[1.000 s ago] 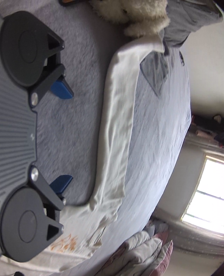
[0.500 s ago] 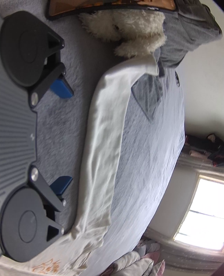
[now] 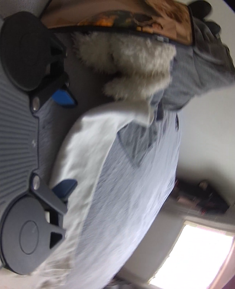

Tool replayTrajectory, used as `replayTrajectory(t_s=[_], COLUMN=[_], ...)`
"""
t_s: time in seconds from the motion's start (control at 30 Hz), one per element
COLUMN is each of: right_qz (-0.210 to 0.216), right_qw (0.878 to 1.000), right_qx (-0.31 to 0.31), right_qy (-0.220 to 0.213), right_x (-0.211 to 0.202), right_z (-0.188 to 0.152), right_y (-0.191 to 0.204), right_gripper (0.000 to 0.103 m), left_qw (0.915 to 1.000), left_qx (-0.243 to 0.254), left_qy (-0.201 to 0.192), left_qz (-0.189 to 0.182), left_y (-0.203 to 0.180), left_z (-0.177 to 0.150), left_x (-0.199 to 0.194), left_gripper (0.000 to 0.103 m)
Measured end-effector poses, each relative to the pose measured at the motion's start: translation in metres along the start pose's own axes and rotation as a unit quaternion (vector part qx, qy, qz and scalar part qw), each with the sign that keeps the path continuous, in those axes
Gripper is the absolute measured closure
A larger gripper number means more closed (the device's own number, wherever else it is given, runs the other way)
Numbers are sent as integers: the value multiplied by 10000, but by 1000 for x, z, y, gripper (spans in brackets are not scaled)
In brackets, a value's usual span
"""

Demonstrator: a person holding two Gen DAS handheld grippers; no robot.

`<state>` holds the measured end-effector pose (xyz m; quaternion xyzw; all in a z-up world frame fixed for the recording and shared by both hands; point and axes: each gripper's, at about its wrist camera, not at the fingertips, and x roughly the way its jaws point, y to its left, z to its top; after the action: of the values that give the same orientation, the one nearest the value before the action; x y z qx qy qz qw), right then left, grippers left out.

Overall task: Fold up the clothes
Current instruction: 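Move the left gripper to the other sleeve cuff and grasp it, then lift the sleeve with the left gripper and lay it across the shirt body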

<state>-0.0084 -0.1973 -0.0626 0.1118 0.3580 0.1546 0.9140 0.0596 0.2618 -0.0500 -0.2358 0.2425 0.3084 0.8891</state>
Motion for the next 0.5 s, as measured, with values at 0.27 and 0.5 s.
replayTrajectory(t_s=[0.27, 0.5], right_qz=[83, -143], right_qw=[10000, 9999], right_qx=[-27, 26], right_qy=[6, -52], right_x=[-8, -34], right_z=[-1, 5], right_y=[9, 24], right_gripper=[27, 27], left_qw=[9977, 9917], left_qx=[-536, -637], left_qy=[-258, -363], left_qz=[-324, -1055], left_y=[-1, -21], left_z=[9, 14], left_x=[-13, -36], left_gripper=[84, 90])
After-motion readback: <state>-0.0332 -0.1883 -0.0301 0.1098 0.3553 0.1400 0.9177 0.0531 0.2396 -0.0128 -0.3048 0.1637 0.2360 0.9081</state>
